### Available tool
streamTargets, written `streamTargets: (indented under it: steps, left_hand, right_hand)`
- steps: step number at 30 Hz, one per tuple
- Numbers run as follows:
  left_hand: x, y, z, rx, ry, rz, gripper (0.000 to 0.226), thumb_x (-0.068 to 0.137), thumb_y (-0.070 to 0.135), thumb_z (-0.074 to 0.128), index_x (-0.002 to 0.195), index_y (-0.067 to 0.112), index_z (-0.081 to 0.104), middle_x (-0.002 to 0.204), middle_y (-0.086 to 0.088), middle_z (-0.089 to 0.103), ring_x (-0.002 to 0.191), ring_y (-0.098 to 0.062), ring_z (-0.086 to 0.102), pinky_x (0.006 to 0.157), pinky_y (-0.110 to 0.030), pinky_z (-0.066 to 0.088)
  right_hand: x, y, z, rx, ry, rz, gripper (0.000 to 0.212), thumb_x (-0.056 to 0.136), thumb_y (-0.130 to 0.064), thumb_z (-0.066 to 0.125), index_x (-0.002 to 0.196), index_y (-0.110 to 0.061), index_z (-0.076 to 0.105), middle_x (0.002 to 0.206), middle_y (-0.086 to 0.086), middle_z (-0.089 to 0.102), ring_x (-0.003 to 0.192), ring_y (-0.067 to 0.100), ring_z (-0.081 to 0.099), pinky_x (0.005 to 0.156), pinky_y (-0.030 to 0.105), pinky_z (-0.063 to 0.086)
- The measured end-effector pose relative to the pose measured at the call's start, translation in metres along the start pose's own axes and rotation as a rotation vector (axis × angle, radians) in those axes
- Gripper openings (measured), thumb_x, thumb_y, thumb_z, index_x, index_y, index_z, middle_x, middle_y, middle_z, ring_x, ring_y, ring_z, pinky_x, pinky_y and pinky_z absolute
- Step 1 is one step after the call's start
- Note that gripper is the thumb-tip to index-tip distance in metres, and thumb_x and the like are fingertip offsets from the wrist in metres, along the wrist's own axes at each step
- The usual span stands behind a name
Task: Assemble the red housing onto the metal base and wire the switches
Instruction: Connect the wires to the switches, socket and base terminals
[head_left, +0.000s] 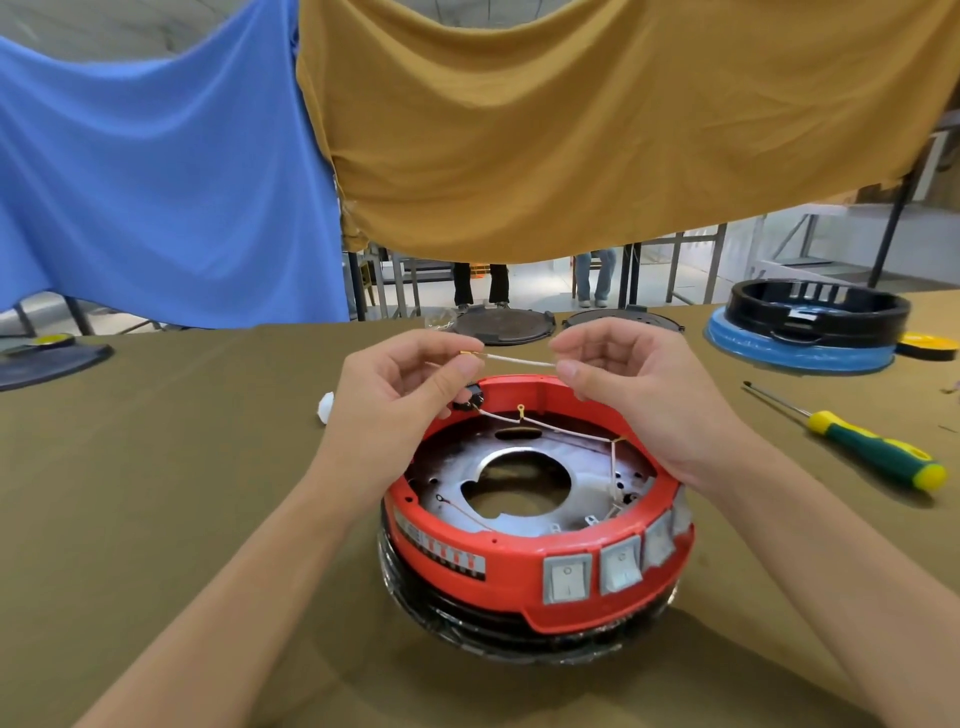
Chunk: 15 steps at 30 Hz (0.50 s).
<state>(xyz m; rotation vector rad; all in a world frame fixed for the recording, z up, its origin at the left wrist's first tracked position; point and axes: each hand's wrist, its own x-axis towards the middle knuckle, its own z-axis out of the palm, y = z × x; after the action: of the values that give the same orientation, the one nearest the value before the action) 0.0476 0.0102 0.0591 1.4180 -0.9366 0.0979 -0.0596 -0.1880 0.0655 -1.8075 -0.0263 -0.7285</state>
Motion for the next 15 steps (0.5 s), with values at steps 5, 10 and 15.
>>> streamTargets:
  steps: [5, 10, 15]
  left_hand:
    - [0.002, -0.006, -0.0015, -0.033, 0.085, -0.053, 0.011, 0.09, 0.019, 0.069, 0.099, 0.014, 0.075, 0.086, -0.001, 0.077, 0.068, -0.006, 0.065, 0.062, -0.017, 0.053]
    - [0.0013, -0.0051, 0.0001, -0.036, 0.139, -0.06, 0.018, 0.085, 0.03, 0.071, 0.094, 0.015, 0.076, 0.083, 0.0, 0.077, 0.064, -0.004, 0.063, 0.06, -0.015, 0.051]
    - [0.0002, -0.0028, 0.0009, -0.055, 0.167, -0.073, 0.021, 0.079, 0.033, 0.072, 0.094, 0.018, 0.077, 0.084, 0.0, 0.078, 0.064, -0.006, 0.063, 0.061, -0.017, 0.053]
  right_hand:
    - [-0.0005, 0.0007, -0.0016, 0.072, 0.036, -0.017, 0.025, 0.083, 0.001, 0.073, 0.101, -0.015, 0.072, 0.096, 0.001, 0.075, 0.093, 0.014, 0.071, 0.083, 0.023, 0.056]
    - [-0.0028, 0.0002, -0.0016, 0.126, 0.096, -0.021, 0.026, 0.082, 0.001, 0.075, 0.104, -0.013, 0.071, 0.097, 0.002, 0.076, 0.094, 0.017, 0.072, 0.084, 0.025, 0.057]
    - [-0.0048, -0.0017, -0.0016, 0.142, 0.106, -0.049, 0.031, 0.078, 0.0, 0.078, 0.105, -0.013, 0.071, 0.097, 0.002, 0.076, 0.093, 0.016, 0.072, 0.083, 0.022, 0.056]
